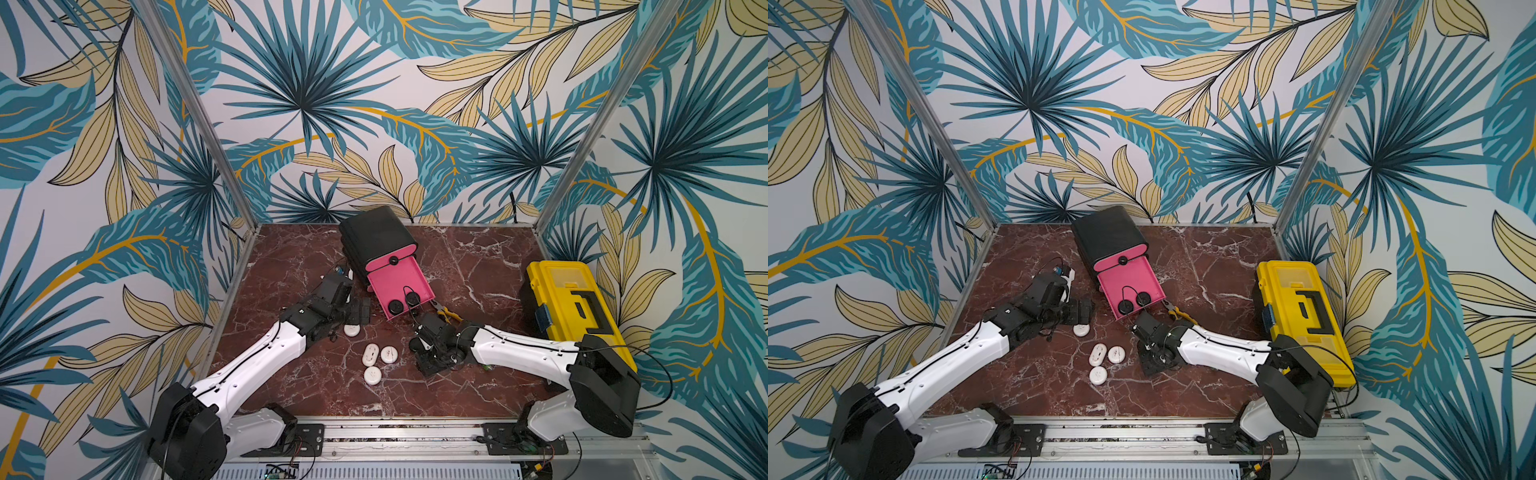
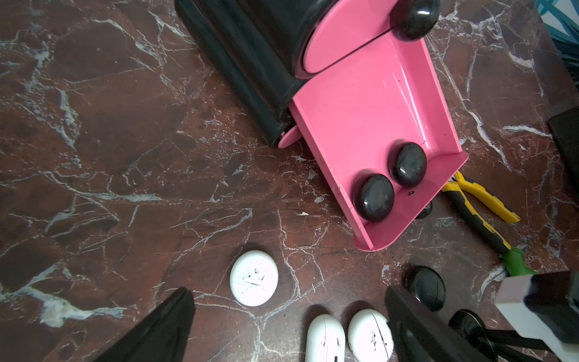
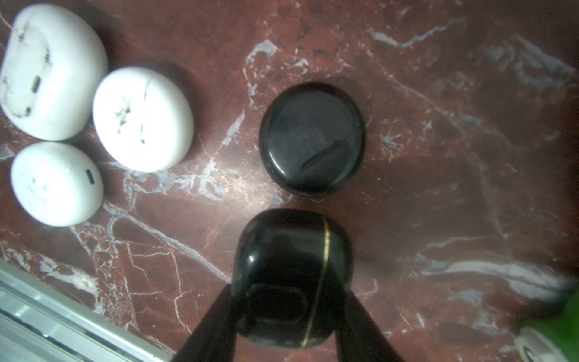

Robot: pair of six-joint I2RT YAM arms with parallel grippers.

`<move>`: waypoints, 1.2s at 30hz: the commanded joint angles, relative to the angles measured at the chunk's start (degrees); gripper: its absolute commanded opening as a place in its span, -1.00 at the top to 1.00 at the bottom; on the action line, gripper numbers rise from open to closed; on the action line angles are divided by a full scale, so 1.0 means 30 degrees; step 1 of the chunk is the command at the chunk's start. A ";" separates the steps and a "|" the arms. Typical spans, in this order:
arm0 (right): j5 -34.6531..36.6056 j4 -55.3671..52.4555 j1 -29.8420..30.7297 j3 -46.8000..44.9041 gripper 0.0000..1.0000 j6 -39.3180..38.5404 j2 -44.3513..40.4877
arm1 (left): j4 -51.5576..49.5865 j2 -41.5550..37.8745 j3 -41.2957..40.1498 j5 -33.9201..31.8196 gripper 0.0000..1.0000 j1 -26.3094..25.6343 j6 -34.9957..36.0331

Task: Put the bluetooth earphones in the drawer according to color
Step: Pick up the Bluetooth earphone from the center of the board, then place the bluetooth earphone in the drawer.

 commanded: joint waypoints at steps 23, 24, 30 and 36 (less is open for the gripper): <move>0.0839 -0.1338 -0.6049 1.1497 0.23 -0.1875 0.6042 | 0.0915 -0.0314 -0.1226 0.0357 -1.00 0.0301 0.0000; 0.1047 -0.1322 -0.6162 1.2232 0.23 -0.1995 0.6767 | 0.0945 -0.0313 -0.1256 0.0376 -1.00 0.0296 -0.0026; 0.2018 -0.0965 -0.6277 1.5371 0.23 -0.2815 0.9710 | 0.1124 -0.0314 -0.1388 0.0534 -1.00 0.0333 -0.0120; 0.2249 -0.0102 -0.6294 1.6029 0.15 -0.2841 1.0816 | 0.1224 -0.0342 -0.1676 0.0549 -1.00 0.0353 -0.0209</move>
